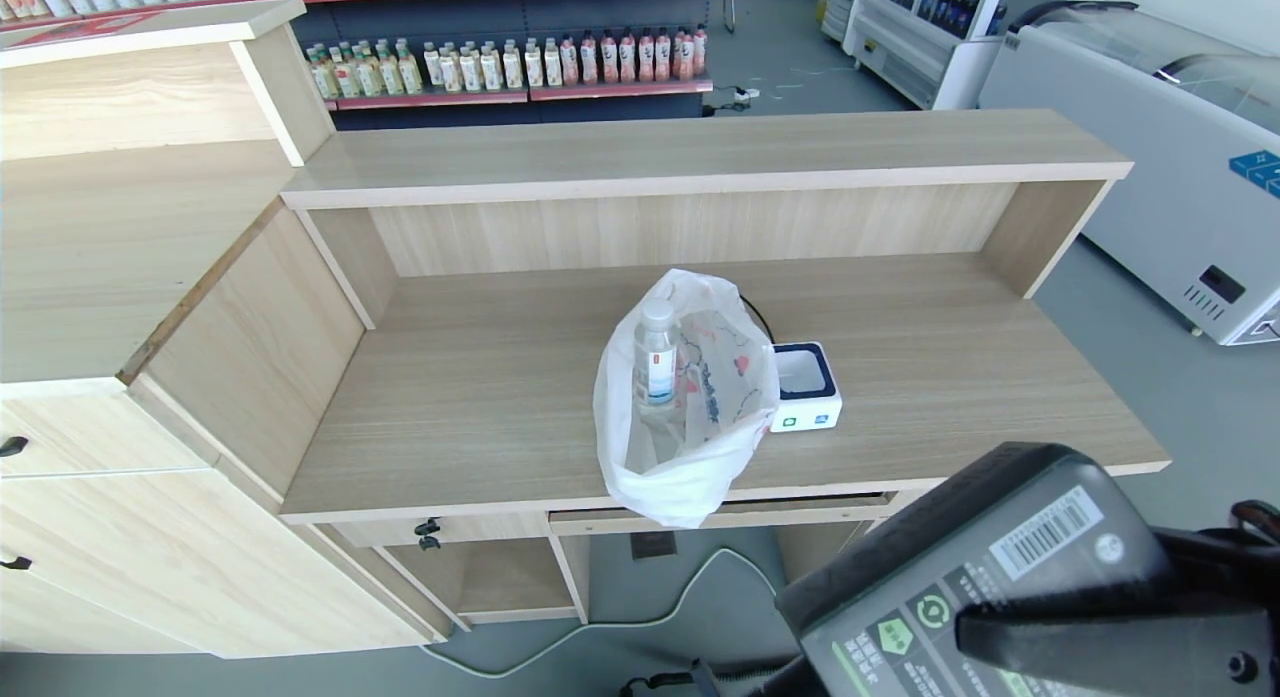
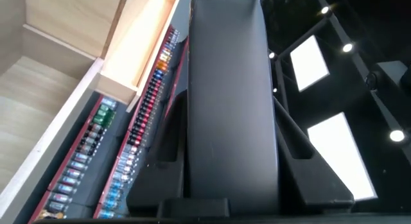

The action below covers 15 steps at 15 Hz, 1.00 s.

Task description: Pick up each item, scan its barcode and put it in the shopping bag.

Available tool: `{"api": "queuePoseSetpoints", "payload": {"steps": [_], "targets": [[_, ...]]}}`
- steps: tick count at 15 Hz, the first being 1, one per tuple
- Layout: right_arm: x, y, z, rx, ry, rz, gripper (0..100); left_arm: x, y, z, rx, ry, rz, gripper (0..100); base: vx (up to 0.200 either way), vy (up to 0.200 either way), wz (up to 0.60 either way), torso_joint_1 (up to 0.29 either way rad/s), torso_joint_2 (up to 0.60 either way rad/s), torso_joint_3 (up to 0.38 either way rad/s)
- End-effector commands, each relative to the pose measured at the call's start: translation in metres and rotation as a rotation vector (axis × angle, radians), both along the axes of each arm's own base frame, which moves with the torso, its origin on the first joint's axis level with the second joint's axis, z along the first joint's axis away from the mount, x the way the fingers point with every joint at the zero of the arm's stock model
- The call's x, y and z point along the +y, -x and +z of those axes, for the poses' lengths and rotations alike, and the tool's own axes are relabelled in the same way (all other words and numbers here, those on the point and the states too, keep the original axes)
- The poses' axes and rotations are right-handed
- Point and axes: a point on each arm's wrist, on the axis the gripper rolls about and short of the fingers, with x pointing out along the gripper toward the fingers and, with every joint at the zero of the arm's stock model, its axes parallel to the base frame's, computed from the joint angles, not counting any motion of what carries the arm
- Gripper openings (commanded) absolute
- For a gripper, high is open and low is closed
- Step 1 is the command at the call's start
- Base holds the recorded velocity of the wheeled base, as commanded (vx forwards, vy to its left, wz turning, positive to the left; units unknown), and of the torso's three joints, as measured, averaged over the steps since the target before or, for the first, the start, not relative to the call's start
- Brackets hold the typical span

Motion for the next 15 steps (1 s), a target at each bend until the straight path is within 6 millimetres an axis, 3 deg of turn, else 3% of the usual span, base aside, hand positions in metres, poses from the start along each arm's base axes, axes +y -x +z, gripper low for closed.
{"api": "queuePoseSetpoints", "payload": {"steps": [1, 15], "targets": [[-0.0007, 0.0011, -0.0010, 0.010, 0.010, 0.016, 0, 0.0000, 0.0000, 0.0000, -0.001, 0.000, 0.001, 100, 0.000, 0.000, 0.00, 0.000, 0.00, 0.000], [-0.0043, 0.0048, 0.0055, 0.006, -0.010, 0.028, 0, 0.0000, 0.0000, 0.0000, -0.001, 0.000, 0.001, 100, 0.000, 0.000, 0.00, 0.000, 0.00, 0.000]]}}
